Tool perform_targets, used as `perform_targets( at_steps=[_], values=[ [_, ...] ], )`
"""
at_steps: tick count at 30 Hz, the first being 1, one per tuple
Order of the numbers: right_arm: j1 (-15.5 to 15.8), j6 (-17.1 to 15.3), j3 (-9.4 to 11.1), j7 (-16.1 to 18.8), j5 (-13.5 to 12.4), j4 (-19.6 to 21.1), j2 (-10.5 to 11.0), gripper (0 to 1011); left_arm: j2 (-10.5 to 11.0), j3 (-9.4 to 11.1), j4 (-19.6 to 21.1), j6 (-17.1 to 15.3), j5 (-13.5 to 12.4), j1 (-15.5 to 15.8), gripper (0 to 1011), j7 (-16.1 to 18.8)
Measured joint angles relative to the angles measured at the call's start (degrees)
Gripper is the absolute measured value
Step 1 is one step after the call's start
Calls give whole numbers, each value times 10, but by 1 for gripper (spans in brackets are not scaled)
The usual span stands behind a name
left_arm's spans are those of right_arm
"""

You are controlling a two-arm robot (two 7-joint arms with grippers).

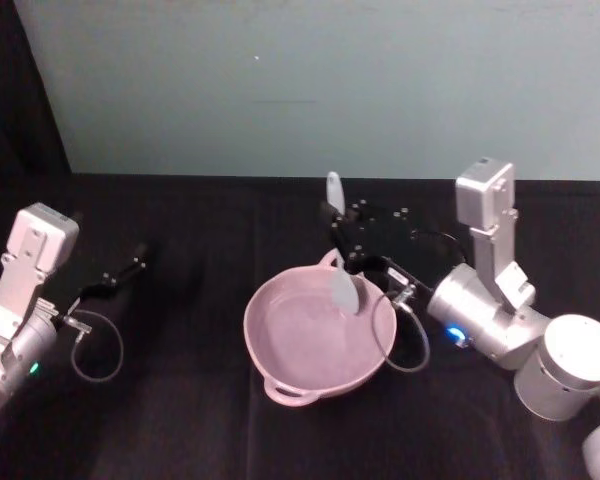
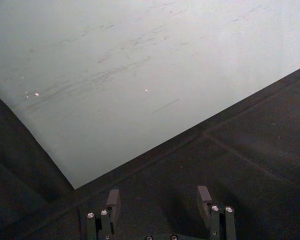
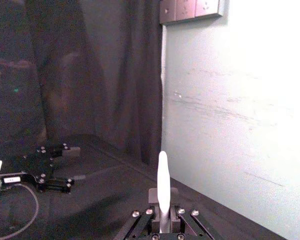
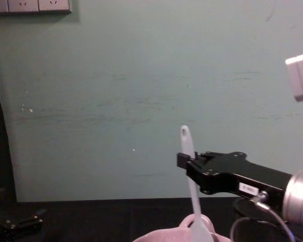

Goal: Use the one hand to pick up the spoon and stir the clear water in the bowl.

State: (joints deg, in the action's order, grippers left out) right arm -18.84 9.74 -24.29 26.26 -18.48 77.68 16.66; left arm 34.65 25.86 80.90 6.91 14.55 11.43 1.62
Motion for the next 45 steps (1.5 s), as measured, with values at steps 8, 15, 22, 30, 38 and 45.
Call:
perform_targets(
  at_steps=[8,15,22,30,38,45],
  values=[
    [38,-9,15,-2,-3,41,21,111,0,0,0,0,0,0,1005,0],
    [61,-9,2,17,-9,70,25,111,0,0,0,0,0,0,1005,0],
    [50,0,-22,39,-17,51,6,111,0,0,0,0,0,0,1005,0],
    [4,11,-43,56,-24,-14,-28,111,0,0,0,0,0,0,1005,0],
    [-29,25,-43,52,-22,-63,-45,111,0,0,0,0,0,0,1005,0],
    [-35,30,-27,36,-16,-77,-42,111,0,0,0,0,0,0,1005,0]
  ],
)
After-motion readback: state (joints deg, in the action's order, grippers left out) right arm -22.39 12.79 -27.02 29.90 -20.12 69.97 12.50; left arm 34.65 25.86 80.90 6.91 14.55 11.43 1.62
